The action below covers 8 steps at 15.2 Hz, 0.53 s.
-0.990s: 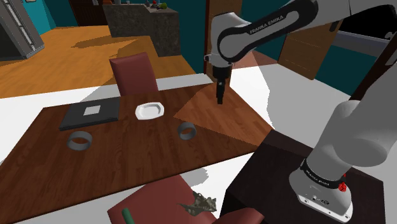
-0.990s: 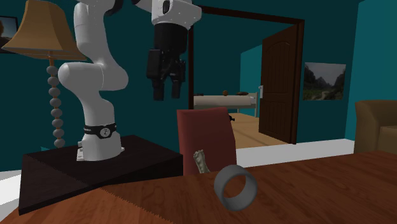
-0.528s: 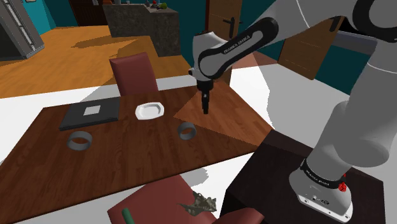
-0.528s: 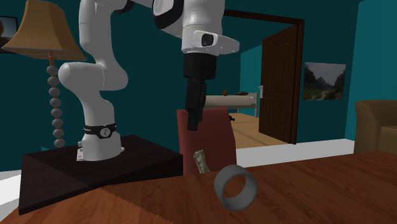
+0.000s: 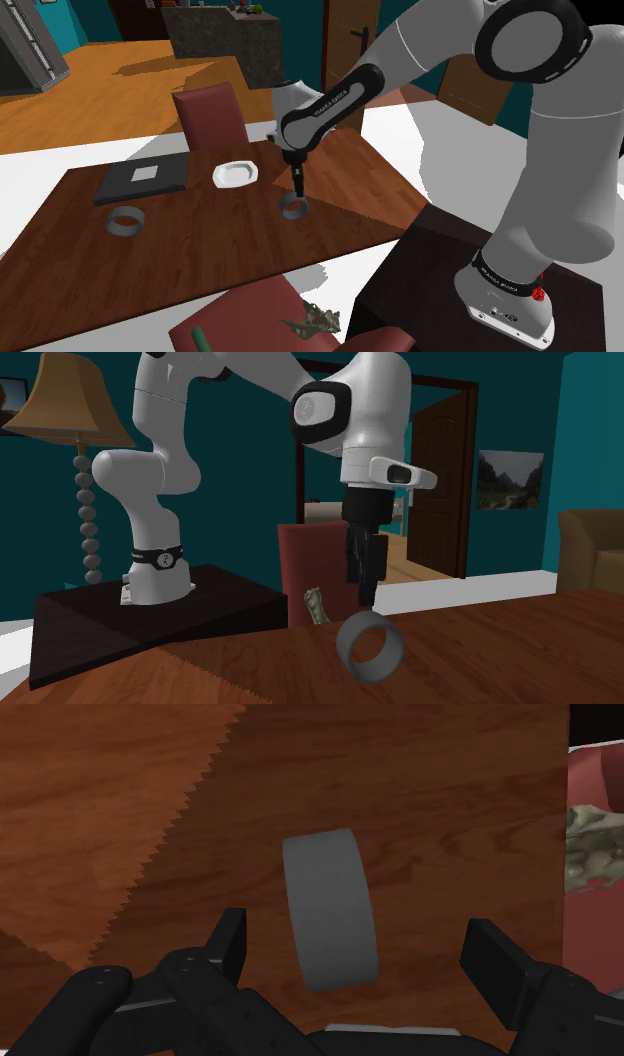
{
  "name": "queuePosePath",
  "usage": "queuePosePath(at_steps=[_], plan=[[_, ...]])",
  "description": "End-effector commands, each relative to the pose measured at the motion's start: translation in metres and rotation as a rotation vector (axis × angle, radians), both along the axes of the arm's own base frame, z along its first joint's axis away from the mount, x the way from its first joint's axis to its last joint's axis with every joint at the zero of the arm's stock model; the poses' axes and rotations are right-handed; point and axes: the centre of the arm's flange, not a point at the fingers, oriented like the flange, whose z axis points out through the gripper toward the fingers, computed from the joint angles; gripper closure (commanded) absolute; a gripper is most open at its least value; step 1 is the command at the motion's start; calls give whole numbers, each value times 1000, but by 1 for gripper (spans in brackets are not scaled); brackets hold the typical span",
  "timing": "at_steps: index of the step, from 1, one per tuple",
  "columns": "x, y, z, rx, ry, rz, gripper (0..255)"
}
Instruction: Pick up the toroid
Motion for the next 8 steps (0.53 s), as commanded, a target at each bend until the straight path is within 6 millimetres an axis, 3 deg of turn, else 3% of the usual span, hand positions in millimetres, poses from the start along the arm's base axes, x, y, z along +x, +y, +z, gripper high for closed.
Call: queuePosePath(at_steps=[1, 8], plan=[[14, 13, -19, 2, 0, 45, 0], [17, 17, -55, 3, 1, 55, 0]])
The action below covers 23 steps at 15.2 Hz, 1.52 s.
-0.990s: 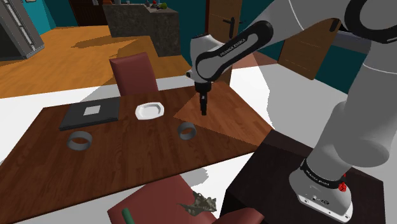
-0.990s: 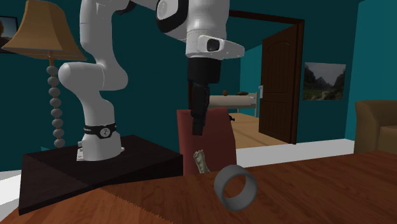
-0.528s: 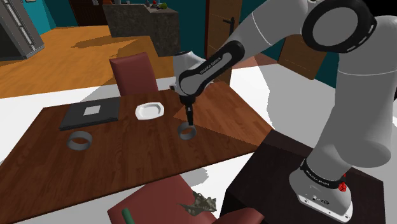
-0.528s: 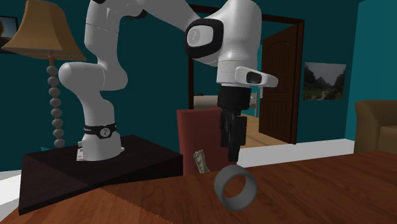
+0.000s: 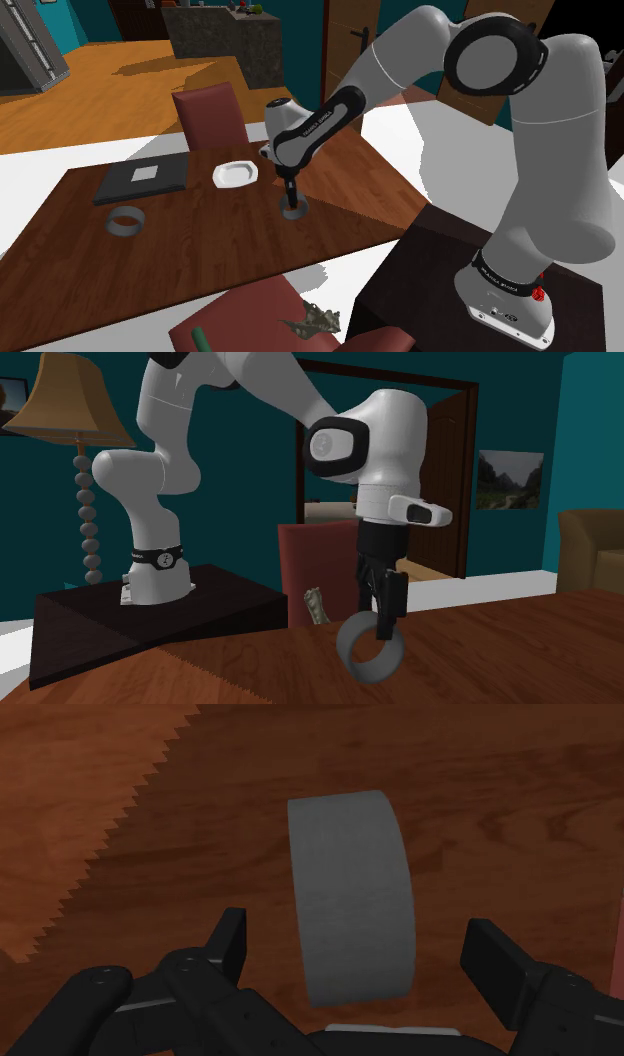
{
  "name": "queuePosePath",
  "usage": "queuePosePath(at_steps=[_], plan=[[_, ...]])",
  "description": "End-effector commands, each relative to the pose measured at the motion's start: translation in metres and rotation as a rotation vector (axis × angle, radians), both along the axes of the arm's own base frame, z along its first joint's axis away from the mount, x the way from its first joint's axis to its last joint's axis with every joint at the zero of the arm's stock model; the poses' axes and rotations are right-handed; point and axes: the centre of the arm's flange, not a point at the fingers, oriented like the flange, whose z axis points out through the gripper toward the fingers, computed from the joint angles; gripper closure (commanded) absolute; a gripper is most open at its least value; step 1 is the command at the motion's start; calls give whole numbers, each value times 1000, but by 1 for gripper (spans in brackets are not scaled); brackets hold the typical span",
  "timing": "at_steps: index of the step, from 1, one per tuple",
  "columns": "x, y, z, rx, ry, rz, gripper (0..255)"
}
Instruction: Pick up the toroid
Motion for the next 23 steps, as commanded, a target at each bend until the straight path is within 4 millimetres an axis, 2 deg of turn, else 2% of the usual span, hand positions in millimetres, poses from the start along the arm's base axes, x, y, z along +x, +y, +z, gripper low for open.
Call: queuePosePath(at_steps=[1, 3, 4, 13, 23], plan=[[0, -1, -10, 0, -1, 0, 0], [0, -1, -14, 0, -1, 0, 0], [0, -1, -13, 0, -1, 0, 255], [0, -1, -14, 0, -1, 0, 255], [0, -1, 39, 0, -1, 0, 255]])
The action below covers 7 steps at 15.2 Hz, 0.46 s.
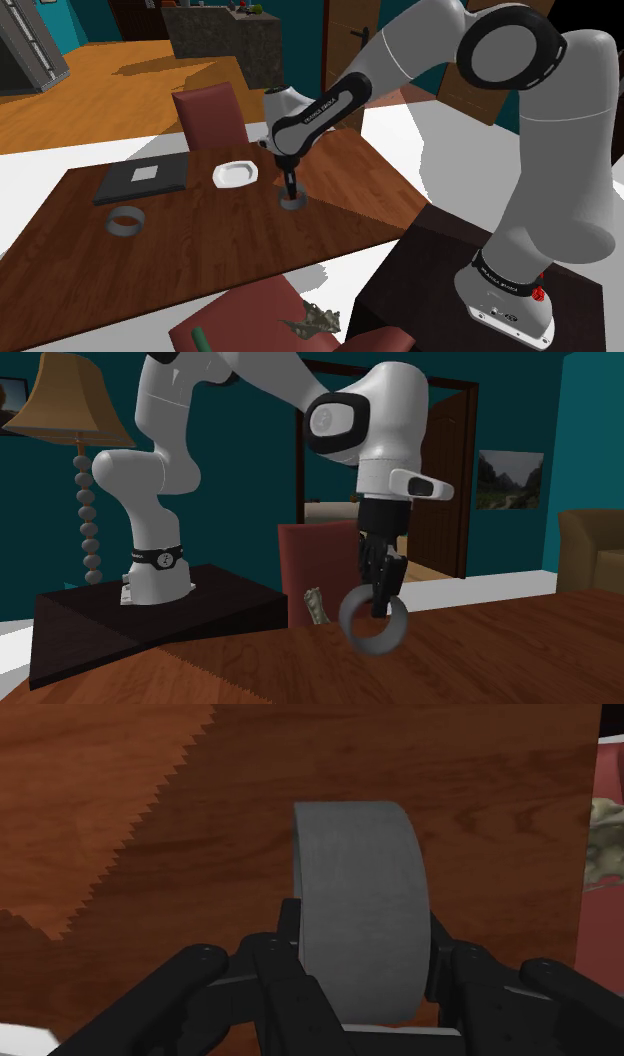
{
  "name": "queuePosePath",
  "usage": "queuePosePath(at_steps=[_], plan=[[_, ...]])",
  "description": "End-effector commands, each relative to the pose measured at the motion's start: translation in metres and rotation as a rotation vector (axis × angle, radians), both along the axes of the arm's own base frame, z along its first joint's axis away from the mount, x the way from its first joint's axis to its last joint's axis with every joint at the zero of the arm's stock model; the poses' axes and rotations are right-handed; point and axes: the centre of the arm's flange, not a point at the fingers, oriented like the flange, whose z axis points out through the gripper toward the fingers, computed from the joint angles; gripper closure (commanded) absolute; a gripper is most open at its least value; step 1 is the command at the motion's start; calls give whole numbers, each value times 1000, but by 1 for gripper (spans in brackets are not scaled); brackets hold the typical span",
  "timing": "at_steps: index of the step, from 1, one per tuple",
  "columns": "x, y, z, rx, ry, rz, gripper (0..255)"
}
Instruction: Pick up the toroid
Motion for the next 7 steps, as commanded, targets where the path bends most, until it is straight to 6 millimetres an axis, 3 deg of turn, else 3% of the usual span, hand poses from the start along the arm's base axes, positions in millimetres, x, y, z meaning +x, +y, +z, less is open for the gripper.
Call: queuePosePath(at_steps=[1, 5, 7], plan=[[0, -1, 10, 0, 0, 0, 255], [0, -1, 31, 0, 0, 0, 255], [0, -1, 32, 0, 0, 0, 255]])
